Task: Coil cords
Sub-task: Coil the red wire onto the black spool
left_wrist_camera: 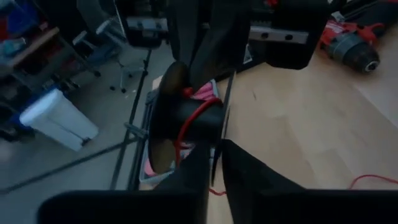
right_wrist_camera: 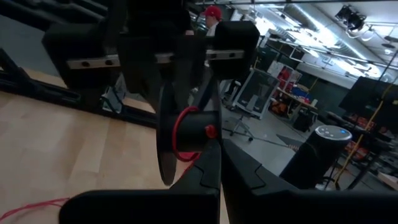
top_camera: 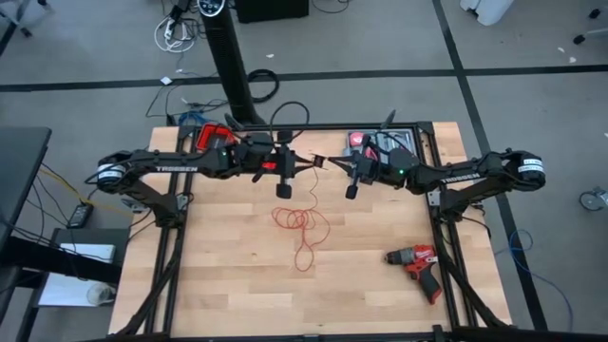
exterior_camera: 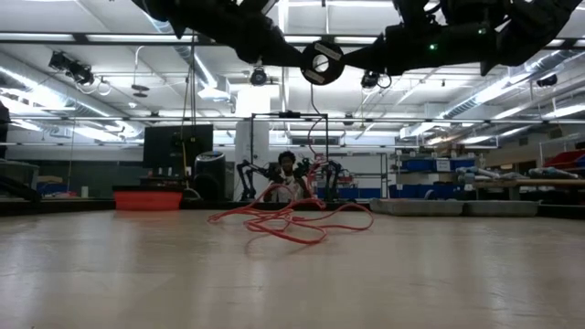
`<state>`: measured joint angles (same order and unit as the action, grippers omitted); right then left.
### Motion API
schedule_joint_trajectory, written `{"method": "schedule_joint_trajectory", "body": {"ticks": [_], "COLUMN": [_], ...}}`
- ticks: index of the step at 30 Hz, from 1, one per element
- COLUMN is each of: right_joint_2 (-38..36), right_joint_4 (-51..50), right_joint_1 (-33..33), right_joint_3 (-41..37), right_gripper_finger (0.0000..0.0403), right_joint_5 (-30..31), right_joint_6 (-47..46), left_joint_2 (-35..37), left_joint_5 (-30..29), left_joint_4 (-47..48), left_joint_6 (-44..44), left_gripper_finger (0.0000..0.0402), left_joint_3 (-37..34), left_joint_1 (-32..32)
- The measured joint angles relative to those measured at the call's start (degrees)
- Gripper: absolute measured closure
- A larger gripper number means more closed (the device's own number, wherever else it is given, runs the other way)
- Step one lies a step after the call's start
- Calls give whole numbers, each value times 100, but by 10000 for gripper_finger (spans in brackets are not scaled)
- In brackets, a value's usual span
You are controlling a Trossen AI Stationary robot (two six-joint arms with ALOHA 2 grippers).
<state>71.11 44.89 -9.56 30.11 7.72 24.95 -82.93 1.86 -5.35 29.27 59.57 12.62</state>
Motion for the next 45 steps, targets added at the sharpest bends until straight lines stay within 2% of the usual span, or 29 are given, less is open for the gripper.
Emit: {"method": "schedule_joint_trajectory", "body": {"ticks": [3,9,26,38,45], "right_joint_2": [0,0,0,-2,-378], "right_joint_4": [-4,-115,-151,-232,-672], "right_joint_1": [-5,-9,7,7,-19], "right_joint_3": [0,0,2,2,2], "right_gripper_finger": [403,397,324,316,316], "right_joint_5": [32,74,-61,-48,-17], "right_joint_6": [3,6,-111,-88,-79], "left_joint_2": [-132,-234,-221,-219,-1], "left_joint_5": [-7,-121,-161,-171,-472], "left_joint_4": [-92,-128,-130,-61,381], "left_joint_6": [-165,-286,-402,-404,-417], "left_gripper_finger": [394,399,401,401,401], "left_joint_3": [0,-2,-2,-2,0], "left_joint_1": [-11,-9,-4,-1,39]}}
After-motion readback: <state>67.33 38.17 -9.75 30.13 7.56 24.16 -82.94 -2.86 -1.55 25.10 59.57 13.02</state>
